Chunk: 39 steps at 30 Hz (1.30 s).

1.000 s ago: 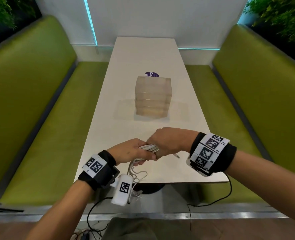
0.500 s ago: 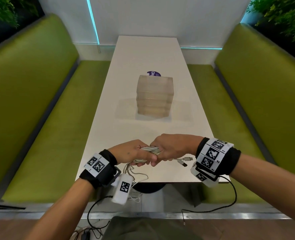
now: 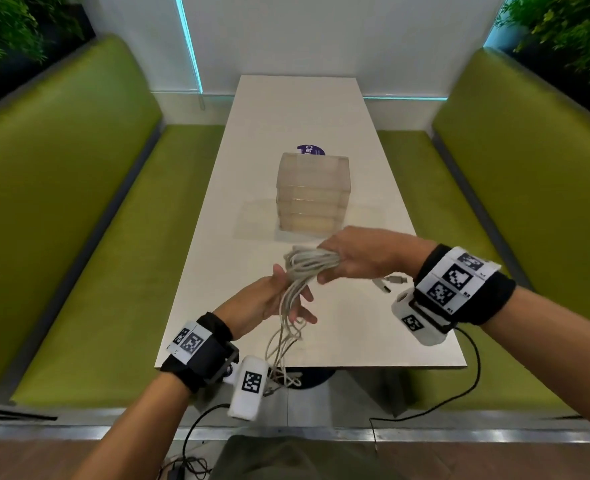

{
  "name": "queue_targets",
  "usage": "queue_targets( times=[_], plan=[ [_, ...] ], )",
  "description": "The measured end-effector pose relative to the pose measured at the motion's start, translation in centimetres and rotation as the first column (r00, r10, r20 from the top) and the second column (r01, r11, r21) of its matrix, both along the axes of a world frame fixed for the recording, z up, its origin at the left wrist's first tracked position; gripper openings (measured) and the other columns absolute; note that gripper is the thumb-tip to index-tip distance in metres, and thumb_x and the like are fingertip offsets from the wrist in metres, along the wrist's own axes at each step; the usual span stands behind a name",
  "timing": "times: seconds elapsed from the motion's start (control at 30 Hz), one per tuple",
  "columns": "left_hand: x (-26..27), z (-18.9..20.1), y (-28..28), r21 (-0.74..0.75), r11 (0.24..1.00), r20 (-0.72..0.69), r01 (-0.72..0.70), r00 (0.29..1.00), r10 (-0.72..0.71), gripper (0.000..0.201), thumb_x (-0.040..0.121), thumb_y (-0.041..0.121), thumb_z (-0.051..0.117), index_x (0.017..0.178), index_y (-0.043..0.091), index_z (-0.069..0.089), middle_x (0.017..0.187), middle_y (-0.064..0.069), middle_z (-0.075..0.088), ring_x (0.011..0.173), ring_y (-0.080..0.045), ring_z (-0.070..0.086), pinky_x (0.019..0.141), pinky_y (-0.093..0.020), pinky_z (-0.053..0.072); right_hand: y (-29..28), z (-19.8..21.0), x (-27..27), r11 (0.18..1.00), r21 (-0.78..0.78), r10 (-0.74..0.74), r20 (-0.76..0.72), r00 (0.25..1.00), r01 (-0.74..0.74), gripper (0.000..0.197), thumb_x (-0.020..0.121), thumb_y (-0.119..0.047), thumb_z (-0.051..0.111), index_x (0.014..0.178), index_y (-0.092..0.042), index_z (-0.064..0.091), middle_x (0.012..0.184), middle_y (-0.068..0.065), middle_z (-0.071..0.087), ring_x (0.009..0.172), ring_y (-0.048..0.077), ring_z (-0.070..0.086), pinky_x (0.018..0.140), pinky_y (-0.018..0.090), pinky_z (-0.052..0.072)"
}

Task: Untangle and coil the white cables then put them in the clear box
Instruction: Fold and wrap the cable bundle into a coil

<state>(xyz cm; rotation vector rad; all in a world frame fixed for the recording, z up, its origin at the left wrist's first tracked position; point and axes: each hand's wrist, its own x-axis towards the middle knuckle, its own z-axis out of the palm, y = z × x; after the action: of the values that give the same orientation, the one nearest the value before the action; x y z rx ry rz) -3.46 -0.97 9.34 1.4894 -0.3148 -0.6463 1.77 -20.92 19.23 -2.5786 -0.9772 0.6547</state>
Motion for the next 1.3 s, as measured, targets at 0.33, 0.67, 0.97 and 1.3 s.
queue_targets(
  times=[0.33,0.67,0.97,1.3],
  plan=[
    [-1.0,-1.4,-1.5,-0.089,0.989,0.057,-0.114,0.991,0.12,0.029,0.096,0.03,0.037,0.092,0.006,0.053,0.068,0.003,0.059,0.095,-0.023,0.068,0.088,-0.031,0.049,-0.9,2.6,1.1,0.983,0.146,-0.123,0.049,0.991,0.115,0.029,0.086,-0.028,0.068,0.064,-0.034,0.05,0.057,-0.014,0.053,0.048,-0.006,0.049,0.049,0.007,0.036],
    [-0.4,-0.4,-2.3,-0.256,0.851,-0.033,-0.459,0.884,0.467,0.025,0.093,0.027,0.042,0.089,0.005,0.054,0.074,-0.007,0.066,0.096,-0.028,0.068,0.085,-0.031,0.052,-0.2,1.4,0.8,0.885,0.346,-0.314,-0.047,0.948,0.31,0.029,0.087,-0.026,0.066,0.064,-0.025,0.05,0.055,-0.005,0.05,0.039,0.001,0.044,0.043,0.012,0.037],
    [0.6,1.8,-3.2,-0.325,0.653,-0.222,-0.684,0.726,0.651,0.029,0.103,0.016,0.034,0.108,0.009,0.062,0.084,0.002,0.074,0.08,-0.008,0.067,0.08,-0.021,0.053,3.1,-3.7,-1.3,0.819,0.394,-0.388,-0.155,0.908,0.417,0.01,0.083,-0.035,0.069,0.086,-0.028,0.063,0.07,-0.014,0.058,0.062,0.001,0.051,0.062,0.024,0.042],
    [0.4,2.7,-3.2,-0.293,0.633,-0.267,-0.716,0.698,0.665,0.029,0.1,0.026,0.043,0.107,0.009,0.065,0.097,0.001,0.075,0.098,-0.011,0.066,0.085,-0.02,0.049,3.8,-6.1,-2.3,0.717,0.467,-0.42,-0.301,0.856,0.517,0.023,0.081,-0.023,0.071,0.099,-0.009,0.065,0.087,0.006,0.068,0.076,0.02,0.062,0.071,0.034,0.049]
  ],
)
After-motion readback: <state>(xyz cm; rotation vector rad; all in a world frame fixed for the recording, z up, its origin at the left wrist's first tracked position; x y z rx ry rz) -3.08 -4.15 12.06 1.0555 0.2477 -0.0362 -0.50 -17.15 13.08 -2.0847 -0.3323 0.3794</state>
